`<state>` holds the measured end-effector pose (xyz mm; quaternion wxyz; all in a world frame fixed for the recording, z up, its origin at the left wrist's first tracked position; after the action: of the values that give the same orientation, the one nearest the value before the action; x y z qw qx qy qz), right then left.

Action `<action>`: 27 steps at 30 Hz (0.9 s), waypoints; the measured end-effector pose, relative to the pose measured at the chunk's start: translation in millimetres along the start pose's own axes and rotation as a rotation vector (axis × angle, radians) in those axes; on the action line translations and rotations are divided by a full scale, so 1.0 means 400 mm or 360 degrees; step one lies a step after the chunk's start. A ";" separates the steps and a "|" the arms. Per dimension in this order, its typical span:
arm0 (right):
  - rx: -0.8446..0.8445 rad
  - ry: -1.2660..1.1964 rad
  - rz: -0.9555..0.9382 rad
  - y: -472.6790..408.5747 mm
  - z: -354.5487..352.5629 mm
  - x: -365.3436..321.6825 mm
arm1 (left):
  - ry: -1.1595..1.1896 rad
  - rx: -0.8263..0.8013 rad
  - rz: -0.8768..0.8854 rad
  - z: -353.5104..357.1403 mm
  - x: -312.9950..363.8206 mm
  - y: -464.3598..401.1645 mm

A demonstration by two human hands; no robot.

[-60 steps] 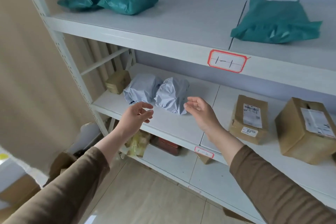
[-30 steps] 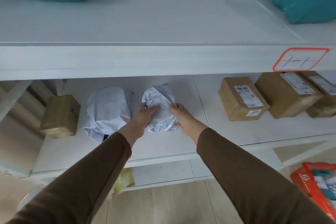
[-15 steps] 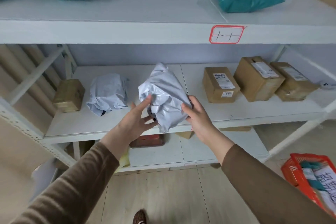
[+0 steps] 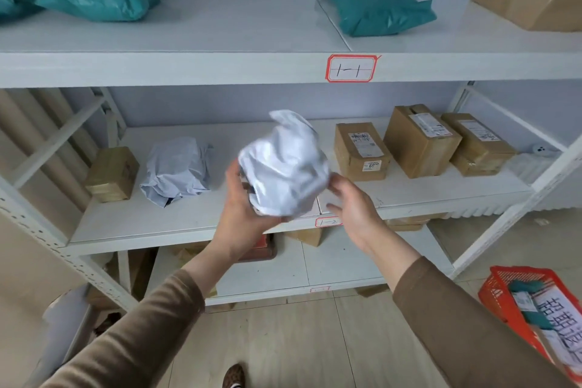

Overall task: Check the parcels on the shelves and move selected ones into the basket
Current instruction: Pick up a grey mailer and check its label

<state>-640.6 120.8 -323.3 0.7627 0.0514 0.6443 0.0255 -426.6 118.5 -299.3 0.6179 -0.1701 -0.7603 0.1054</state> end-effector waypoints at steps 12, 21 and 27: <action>-0.0716 -0.0318 0.0462 0.029 0.054 0.073 | -0.1416 -0.0117 0.1315 0.067 0.016 0.065; -0.0126 0.0256 -0.0208 -0.040 0.039 0.030 | 0.0003 -0.0089 -0.0408 0.008 -0.185 0.023; -0.0020 -0.0325 0.0265 -0.161 0.098 0.180 | 0.0643 -0.0204 -0.1012 0.057 -0.228 -0.017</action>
<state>-591.5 62.8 -394.5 0.8198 0.1022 0.5567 0.0876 -433.5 77.8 -384.2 0.7454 0.0186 -0.6430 -0.1748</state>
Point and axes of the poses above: each hand's wrist, its own y-axis away from the middle knuckle, its own z-axis out of the palm, x = y × z, the point moved 9 cm from there along -y, towards the middle knuckle, and after that the axes turned 1 degree about -x, right-handed, at the moved point
